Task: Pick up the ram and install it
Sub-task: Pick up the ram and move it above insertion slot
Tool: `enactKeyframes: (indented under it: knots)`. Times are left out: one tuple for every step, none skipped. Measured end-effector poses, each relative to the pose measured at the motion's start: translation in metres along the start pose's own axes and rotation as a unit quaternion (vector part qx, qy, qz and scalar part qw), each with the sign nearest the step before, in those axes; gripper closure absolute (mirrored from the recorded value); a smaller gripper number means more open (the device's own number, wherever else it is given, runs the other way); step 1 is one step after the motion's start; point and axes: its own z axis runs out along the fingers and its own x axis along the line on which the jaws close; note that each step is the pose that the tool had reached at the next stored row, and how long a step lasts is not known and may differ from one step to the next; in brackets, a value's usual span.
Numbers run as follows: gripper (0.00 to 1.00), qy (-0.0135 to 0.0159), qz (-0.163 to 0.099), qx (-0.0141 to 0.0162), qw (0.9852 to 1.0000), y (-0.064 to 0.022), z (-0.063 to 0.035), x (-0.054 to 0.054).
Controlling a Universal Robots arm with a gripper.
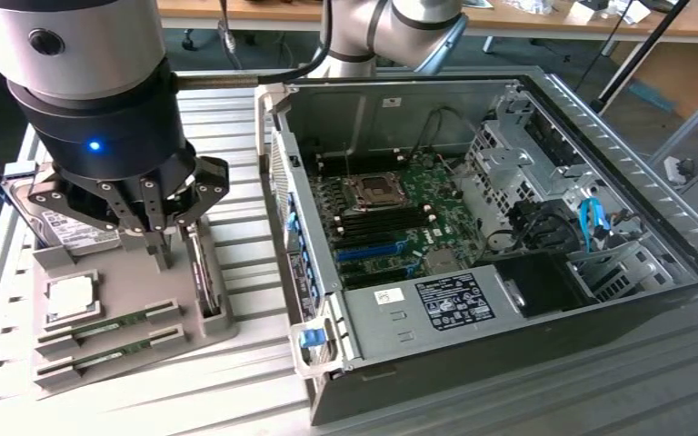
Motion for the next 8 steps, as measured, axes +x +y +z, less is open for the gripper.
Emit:
enactKeyframes:
  knots:
    - [0.89, 0.0, 0.0, 0.0, 1.0, 0.0, 0.0, 0.0]
    - [0.89, 0.0004, -0.007, 0.0, 1.0, 0.0, 0.0, 0.0001]
    - [0.89, 0.0008, -0.016, 0.0, 0.9999, 0.0, 0.0003, 0.0001]
    - [0.89, 0.0011, -0.024, -0.0001, 0.9997, 0.0, 0.0005, 0.0001]
    - [0.89, 0.0015, -0.034, -0.0001, 0.9994, 0.0, 0.001, 0.0]
    - [0.89, 0.0021, -0.047, -0.0002, 0.9989, -0.0001, 0.0017, 0.0001]
    - [0.89, 0.0025, -0.058, -0.0002, 0.9983, -0.0001, 0.0022, 0.0001]
    - [0.89, 0.003, -0.069, -0.0003, 0.9976, -0.0001, 0.0029, 0.0001]
